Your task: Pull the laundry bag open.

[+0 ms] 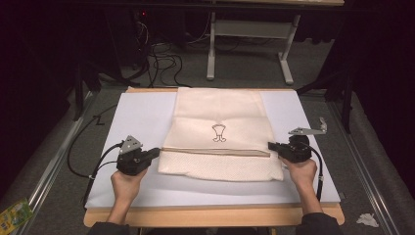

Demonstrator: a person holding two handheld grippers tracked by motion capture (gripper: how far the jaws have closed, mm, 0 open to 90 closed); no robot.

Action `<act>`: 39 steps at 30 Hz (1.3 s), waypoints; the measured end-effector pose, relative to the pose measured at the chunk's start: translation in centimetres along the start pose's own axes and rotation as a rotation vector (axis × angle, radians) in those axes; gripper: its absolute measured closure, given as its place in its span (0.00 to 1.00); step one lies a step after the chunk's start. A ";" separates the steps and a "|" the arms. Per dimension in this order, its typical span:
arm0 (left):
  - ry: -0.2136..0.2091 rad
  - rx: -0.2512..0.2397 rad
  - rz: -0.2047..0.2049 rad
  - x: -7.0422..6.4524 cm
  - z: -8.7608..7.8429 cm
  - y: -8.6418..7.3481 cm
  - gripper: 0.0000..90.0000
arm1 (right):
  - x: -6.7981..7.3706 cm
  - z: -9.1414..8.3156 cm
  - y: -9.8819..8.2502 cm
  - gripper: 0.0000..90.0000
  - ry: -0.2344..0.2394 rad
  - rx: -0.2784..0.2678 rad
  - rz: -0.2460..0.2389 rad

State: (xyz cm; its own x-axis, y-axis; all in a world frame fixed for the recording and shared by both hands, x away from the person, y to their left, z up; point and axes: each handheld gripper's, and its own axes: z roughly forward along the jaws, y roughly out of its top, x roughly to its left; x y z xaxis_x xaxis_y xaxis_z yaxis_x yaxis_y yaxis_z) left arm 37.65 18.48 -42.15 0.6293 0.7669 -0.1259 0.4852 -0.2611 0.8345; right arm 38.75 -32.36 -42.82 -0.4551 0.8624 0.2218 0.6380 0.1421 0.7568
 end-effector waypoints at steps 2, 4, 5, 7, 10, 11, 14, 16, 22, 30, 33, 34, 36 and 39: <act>-0.003 0.015 0.001 -0.1 0.3 -0.1 0.97 | 0.0 0.1 -0.2 0.98 0.000 0.013 0.005; -0.006 0.022 0.002 -0.2 0.5 -0.2 0.97 | -0.1 0.2 -0.4 0.98 0.002 0.020 0.005; -0.006 0.024 0.004 -0.3 0.5 -0.2 0.97 | -0.2 0.3 -0.5 0.98 0.000 0.020 0.000; -0.006 0.022 0.004 -0.3 0.5 -0.3 0.97 | -0.2 0.5 -0.8 0.98 0.002 0.026 0.006; -0.009 0.028 -0.005 -0.1 0.6 -0.4 0.97 | -0.1 0.7 -1.1 0.98 0.002 0.036 0.002; -0.010 0.031 -0.009 -0.1 0.6 -0.6 0.97 | 0.0 0.8 -1.2 0.98 0.003 0.042 0.003; -0.012 0.046 -0.014 -0.2 0.9 -1.2 0.97 | 0.0 1.0 -1.5 0.98 0.008 0.049 0.001; -0.011 0.052 -0.014 -0.2 0.9 -1.5 0.97 | -0.1 1.2 -1.7 0.98 0.009 0.049 0.003; -0.019 0.065 -0.027 -0.1 1.0 -2.2 0.97 | 0.2 1.6 -2.0 0.97 -0.007 0.067 -0.018; -0.010 0.107 -0.032 -0.2 1.3 -2.8 0.96 | 0.6 2.2 -2.3 0.94 -0.044 0.100 -0.061; -0.008 0.117 -0.037 -0.3 1.5 -2.9 0.96 | 0.6 2.2 -2.3 0.91 -0.049 0.100 -0.059; -0.007 0.120 -0.036 -0.2 1.6 -2.9 0.96 | 0.6 2.2 -2.3 0.90 -0.051 0.100 -0.061; -0.006 0.122 -0.038 -0.2 1.8 -3.0 0.96 | 0.6 2.2 -2.4 0.90 -0.053 0.101 -0.069; -0.010 0.118 -0.043 -0.2 2.0 -3.0 0.95 | 0.7 2.4 -2.4 0.85 -0.063 0.111 -0.071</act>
State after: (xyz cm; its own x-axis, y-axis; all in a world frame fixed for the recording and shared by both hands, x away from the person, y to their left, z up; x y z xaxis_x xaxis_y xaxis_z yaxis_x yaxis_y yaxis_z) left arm 37.25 17.95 -45.70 0.6121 0.7732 -0.1658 0.5795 -0.2959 0.7594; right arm 38.40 -30.94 -46.00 -0.4641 0.8764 0.1282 0.6716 0.2539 0.6960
